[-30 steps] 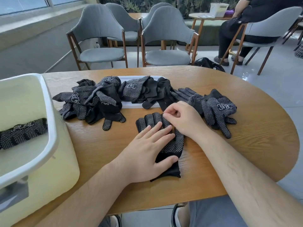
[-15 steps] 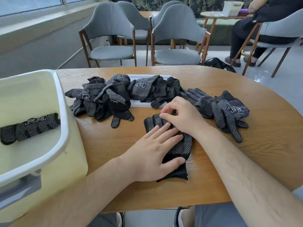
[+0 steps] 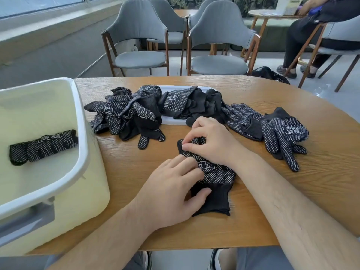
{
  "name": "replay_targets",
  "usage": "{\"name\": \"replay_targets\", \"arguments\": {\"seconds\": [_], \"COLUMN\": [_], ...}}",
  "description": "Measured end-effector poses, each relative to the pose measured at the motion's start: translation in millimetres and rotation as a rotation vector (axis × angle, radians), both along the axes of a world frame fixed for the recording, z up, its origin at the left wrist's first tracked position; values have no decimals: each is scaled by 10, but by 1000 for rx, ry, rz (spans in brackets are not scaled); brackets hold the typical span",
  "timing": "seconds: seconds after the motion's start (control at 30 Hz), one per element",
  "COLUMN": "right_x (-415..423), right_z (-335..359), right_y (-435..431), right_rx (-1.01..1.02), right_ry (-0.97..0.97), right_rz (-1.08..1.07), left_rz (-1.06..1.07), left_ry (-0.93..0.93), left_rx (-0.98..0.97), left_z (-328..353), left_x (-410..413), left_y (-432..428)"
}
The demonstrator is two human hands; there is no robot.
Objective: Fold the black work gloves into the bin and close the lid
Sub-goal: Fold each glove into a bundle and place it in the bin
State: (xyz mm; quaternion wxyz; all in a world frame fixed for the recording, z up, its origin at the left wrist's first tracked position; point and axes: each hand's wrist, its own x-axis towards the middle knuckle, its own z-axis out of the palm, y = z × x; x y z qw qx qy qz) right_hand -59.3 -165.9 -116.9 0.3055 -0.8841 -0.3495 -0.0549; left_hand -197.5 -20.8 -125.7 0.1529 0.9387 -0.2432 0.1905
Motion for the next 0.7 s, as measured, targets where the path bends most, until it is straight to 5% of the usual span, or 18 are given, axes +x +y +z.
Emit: {"name": "replay_targets", "arguments": {"seconds": [0.4, 0.7], "right_x": [15, 9], "right_z": [-26, -49], "right_y": [-51, -82], "right_rx": [104, 56], "right_ry": [-96, -82], "right_rz": [-129, -174], "left_rz": [180, 336], "left_ry": [-8, 167], "left_rx": [-128, -29], "left_z": [-51, -38], "left_x": [17, 31], "left_y": [24, 3]}}
